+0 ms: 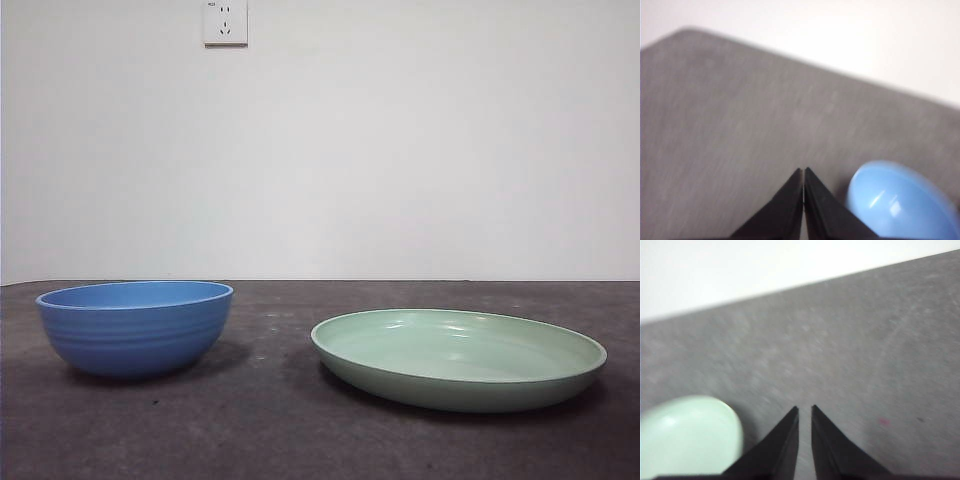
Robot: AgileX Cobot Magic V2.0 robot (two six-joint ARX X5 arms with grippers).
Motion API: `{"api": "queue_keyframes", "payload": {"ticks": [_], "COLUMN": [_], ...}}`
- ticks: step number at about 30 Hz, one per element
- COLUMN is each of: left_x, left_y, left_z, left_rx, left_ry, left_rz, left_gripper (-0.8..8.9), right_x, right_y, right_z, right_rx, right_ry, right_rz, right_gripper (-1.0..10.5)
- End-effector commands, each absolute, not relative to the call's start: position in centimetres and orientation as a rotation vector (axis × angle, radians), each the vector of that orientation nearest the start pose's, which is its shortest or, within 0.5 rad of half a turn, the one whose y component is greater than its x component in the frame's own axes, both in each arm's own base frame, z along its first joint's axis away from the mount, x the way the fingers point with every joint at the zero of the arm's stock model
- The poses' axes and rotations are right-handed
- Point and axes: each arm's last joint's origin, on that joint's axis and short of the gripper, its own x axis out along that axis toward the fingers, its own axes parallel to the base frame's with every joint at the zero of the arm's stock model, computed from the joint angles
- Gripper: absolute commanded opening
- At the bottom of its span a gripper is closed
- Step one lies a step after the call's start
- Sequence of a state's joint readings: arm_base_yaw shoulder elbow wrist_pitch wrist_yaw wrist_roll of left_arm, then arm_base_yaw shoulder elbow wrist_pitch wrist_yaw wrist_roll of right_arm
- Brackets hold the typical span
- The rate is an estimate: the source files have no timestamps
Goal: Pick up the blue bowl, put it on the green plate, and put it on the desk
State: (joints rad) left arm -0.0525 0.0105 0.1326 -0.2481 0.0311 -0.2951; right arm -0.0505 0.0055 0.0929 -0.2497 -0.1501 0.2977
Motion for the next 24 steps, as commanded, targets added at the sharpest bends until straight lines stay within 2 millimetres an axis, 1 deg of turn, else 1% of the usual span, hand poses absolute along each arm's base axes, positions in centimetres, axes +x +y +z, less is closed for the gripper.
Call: {"api": "queue_keyframes", "payload": {"ticks": [1, 6, 11, 16, 20, 24], "left_x": [8.1, 7.2, 6.6, 6.3, 6.5, 7.3], "left_y": [-0.6, -0.7, -1.0, -1.4, -1.6, -1.9], "left_z": [21.0, 24.5, 28.4, 31.6, 33.8, 35.6], "left_rx": [-0.338, -0.342, -0.362, -0.377, -0.383, -0.369], "left_ry": [0.092, 0.130, 0.201, 0.275, 0.299, 0.309], "left_rz": [-0.092, -0.136, -0.246, -0.369, -0.460, -0.546], "left_gripper": [0.08, 0.08, 0.08, 0.08, 0.08, 0.09], "right_x": [8.5, 7.3, 5.7, 4.4, 3.8, 3.9], "right_y": [0.1, 0.5, 0.9, 1.4, 1.6, 1.7], "right_z": [19.3, 22.2, 25.1, 27.6, 29.6, 31.6], "right_rx": [0.453, 0.495, 0.508, 0.511, 0.493, 0.458], "right_ry": [0.123, 0.113, 0.206, 0.307, 0.340, 0.364], "right_rz": [0.118, 0.216, 0.340, 0.487, 0.563, 0.594], "right_gripper": [0.4, 0.4, 0.4, 0.4, 0.4, 0.4]}}
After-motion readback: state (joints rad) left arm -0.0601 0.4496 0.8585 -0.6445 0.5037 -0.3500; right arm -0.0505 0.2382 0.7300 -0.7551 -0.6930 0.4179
